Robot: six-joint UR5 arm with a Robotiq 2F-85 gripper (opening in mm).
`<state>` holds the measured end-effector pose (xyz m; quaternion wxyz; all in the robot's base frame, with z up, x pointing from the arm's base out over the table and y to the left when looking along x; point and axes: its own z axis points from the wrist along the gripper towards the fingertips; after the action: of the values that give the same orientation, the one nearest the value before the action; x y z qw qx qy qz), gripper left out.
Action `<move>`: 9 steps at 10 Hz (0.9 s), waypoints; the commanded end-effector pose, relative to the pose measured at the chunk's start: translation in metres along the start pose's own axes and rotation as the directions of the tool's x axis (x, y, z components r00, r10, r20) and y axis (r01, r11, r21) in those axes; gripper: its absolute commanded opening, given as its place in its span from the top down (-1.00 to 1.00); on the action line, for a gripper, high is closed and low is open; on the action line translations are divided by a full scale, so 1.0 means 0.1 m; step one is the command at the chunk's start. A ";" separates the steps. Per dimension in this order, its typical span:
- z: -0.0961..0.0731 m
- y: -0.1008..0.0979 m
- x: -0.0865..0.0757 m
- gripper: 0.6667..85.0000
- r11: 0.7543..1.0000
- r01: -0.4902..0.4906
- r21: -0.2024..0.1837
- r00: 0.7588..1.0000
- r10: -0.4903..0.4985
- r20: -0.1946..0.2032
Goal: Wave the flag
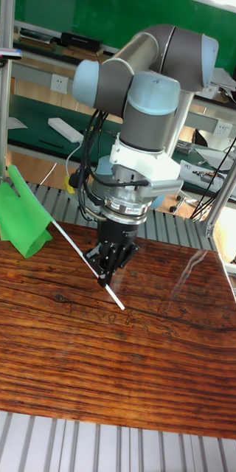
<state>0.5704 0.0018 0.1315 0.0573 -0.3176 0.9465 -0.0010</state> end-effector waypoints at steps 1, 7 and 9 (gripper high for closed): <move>0.04 0.07 -0.21 0.98 0.993 -0.102 -0.056 0.992 0.105 0.063; 0.11 -0.12 -0.40 0.45 0.998 -0.067 -0.010 0.991 0.068 0.116; 0.12 -0.09 -0.46 0.26 0.997 -0.067 -0.027 0.989 0.069 0.129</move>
<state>0.6060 0.0166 0.1239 0.1038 -0.2869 0.9521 0.0210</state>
